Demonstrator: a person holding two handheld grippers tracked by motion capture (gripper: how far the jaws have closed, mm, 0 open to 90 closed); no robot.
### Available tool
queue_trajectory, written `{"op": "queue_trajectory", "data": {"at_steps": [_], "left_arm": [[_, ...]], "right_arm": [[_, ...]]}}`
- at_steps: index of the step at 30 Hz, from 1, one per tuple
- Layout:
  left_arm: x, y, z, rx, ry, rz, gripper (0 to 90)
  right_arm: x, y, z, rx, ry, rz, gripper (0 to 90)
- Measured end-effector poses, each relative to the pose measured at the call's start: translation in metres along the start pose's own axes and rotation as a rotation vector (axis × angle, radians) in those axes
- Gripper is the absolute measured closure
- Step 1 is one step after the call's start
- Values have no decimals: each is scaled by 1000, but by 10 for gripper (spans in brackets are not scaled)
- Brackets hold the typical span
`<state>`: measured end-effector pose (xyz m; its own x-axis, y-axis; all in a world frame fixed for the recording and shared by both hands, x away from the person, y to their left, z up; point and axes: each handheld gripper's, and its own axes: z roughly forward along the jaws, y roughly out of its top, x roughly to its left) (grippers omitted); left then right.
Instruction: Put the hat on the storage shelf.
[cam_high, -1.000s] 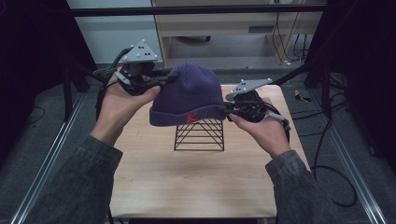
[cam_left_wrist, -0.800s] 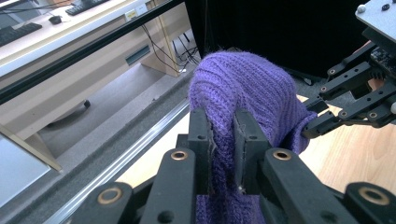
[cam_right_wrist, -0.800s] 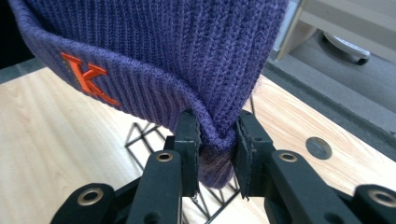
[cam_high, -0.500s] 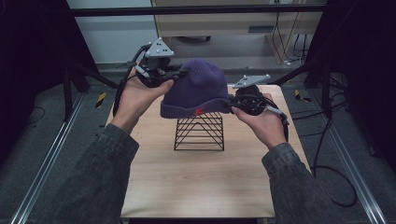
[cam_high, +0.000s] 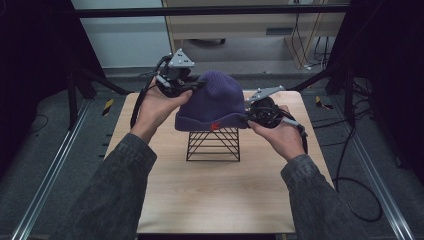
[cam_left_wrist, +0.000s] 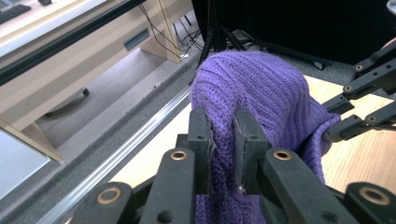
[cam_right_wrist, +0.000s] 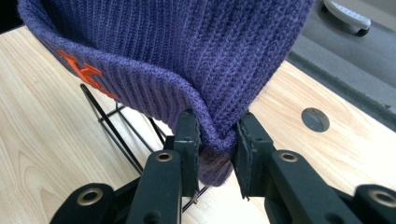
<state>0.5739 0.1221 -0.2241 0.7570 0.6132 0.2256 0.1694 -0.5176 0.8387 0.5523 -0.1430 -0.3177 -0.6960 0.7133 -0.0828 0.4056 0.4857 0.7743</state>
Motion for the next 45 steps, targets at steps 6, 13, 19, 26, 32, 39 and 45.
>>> {"op": "queue_trajectory", "data": {"at_steps": [6, 13, 19, 26, 32, 39, 45], "left_arm": [[-1, -5, 6, 5, -1, -10, 786], [-3, -7, 9, 9, -7, -3, 787], [-4, -8, 11, 15, -10, 5, 786], [-3, -15, 14, 12, -14, -8, 787], [-1, -23, 17, 17, -17, -17, 787], [-1, -29, 19, 12, -22, -29, 787], [-3, -33, 22, 20, -27, -32, 786]], "right_arm": [[1, -6, 3, 8, 2, 6, 728], [3, -12, 4, 17, 8, 0, 726], [5, -15, 6, 21, 15, 4, 724], [9, -21, 14, 40, 25, 1, 722], [13, -20, 20, 60, 19, -21, 721], [12, -23, 23, 66, 20, -11, 721], [13, -28, 28, 73, 27, -7, 720]]}}
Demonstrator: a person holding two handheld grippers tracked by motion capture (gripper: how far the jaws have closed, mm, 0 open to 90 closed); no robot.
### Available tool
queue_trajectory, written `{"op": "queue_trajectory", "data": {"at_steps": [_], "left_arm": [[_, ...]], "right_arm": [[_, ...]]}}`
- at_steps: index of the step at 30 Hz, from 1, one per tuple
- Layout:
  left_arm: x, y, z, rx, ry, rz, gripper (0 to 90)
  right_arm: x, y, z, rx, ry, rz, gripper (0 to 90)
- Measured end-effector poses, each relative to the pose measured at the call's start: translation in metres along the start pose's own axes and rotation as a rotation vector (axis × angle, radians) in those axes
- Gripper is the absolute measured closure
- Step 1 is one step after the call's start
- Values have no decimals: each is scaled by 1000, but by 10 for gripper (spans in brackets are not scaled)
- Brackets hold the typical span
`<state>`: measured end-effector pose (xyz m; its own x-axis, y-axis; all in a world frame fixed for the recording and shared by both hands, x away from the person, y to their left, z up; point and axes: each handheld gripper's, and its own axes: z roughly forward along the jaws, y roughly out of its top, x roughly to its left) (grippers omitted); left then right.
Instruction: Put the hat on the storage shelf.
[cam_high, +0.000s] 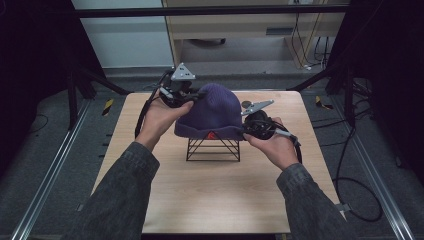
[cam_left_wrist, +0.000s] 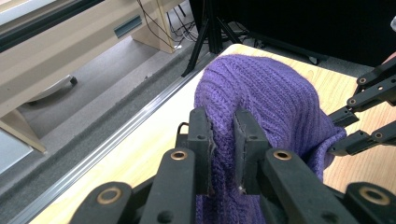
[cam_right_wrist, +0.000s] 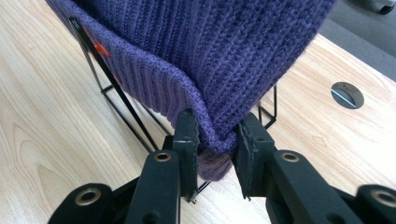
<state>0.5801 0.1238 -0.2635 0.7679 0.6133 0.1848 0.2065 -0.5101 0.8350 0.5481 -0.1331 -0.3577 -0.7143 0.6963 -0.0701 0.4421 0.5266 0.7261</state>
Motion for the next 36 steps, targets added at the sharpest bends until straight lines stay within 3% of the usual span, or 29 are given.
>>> {"op": "queue_trajectory", "data": {"at_steps": [9, 29, 36], "left_arm": [[-2, -4, 4, 2, -6, 0, 786], [-4, -31, 16, 31, -21, -23, 784], [-12, -40, 20, 30, -27, -34, 783]], "right_arm": [[1, -3, 4, 23, -8, -6, 720], [5, -19, 20, 58, 0, 6, 714], [7, -26, 25, 71, -6, 8, 707]]}}
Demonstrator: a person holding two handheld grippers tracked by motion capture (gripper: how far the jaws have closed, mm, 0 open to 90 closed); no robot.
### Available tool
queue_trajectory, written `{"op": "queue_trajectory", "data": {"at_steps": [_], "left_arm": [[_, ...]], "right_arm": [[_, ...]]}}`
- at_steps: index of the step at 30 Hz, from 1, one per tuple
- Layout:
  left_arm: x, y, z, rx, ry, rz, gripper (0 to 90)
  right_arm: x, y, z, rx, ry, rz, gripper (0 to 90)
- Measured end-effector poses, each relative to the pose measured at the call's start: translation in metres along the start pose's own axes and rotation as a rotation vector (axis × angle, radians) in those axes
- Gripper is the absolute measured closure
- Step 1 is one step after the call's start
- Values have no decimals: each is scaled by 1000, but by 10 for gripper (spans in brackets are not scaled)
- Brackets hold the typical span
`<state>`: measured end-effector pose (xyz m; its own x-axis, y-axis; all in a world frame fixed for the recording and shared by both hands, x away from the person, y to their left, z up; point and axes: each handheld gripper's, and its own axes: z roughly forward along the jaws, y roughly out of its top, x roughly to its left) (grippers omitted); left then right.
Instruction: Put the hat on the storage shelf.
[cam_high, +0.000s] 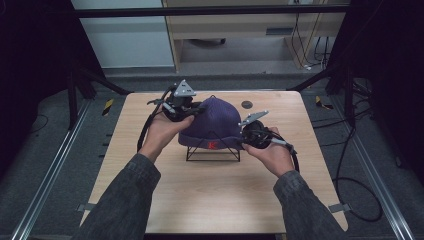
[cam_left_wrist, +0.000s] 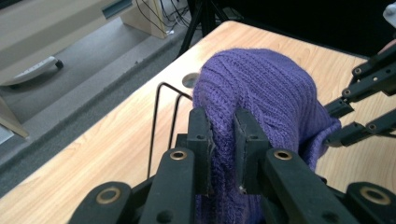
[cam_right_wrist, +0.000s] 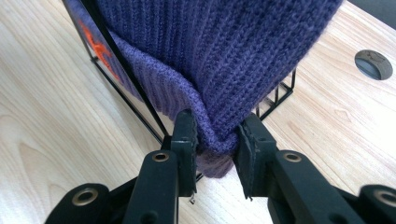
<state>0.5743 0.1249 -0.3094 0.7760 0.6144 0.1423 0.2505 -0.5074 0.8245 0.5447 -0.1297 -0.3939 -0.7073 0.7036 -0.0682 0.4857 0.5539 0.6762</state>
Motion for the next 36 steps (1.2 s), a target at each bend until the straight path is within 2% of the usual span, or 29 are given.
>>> {"op": "queue_trajectory", "data": {"at_steps": [2, 15, 24, 30, 36], "left_arm": [[0, -2, 1, -3, -2, -14, 783], [-3, -18, 8, -1, -16, -29, 781], [-5, -23, 10, 1, -24, -22, 778], [-2, -31, 11, 5, -28, -45, 777], [-5, -34, 11, 13, -29, -37, 776]], "right_arm": [[1, -4, 1, -5, 7, 10, 707], [0, -17, 10, 2, 15, 38, 699], [2, -20, 15, 9, 12, 27, 691], [3, -23, 20, 18, 14, 37, 687], [2, -26, 24, 27, 14, 45, 682]]}}
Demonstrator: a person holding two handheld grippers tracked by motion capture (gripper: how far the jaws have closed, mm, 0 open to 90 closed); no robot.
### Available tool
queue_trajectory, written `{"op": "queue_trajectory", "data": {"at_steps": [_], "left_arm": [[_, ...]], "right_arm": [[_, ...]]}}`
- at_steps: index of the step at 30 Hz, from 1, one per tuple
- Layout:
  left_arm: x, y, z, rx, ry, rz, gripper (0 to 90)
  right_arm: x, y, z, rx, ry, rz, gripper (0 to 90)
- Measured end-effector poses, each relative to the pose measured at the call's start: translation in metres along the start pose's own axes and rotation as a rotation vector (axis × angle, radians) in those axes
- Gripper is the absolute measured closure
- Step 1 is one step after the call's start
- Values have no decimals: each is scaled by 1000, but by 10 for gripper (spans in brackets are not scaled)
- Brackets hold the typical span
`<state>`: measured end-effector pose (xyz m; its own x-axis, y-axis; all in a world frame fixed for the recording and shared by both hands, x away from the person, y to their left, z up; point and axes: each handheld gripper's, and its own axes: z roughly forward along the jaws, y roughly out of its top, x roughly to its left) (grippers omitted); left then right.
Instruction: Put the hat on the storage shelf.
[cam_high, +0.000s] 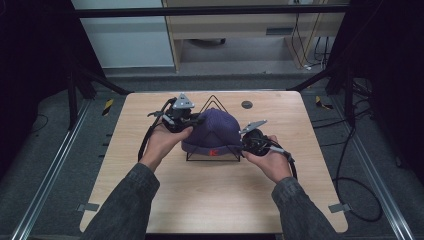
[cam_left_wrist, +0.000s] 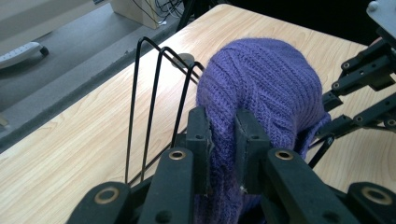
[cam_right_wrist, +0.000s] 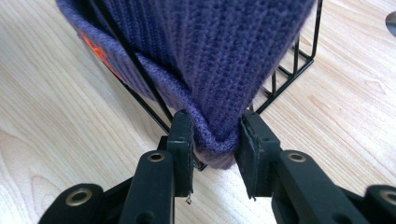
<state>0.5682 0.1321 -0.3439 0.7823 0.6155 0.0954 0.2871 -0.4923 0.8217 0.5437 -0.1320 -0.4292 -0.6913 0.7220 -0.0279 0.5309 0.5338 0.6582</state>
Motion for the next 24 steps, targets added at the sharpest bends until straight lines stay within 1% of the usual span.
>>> {"op": "queue_trajectory", "data": {"at_steps": [4, 6, 9, 13, 24], "left_arm": [[-2, -2, -1, 2, 0, 11, 774], [-2, -5, 0, 4, -5, 8, 774], [-2, -10, 2, 11, -12, 6, 772], [-3, -15, 2, 14, -9, 1, 769], [-3, -20, 2, 8, -4, 2, 750]], "right_arm": [[-2, -1, 3, 5, 0, 7, 678], [-2, -2, 4, 11, -1, 2, 678], [-3, -4, 6, 17, 1, 9, 675], [-3, -7, 10, 27, -1, 4, 663], [0, -6, 11, 37, -10, 3, 633]]}}
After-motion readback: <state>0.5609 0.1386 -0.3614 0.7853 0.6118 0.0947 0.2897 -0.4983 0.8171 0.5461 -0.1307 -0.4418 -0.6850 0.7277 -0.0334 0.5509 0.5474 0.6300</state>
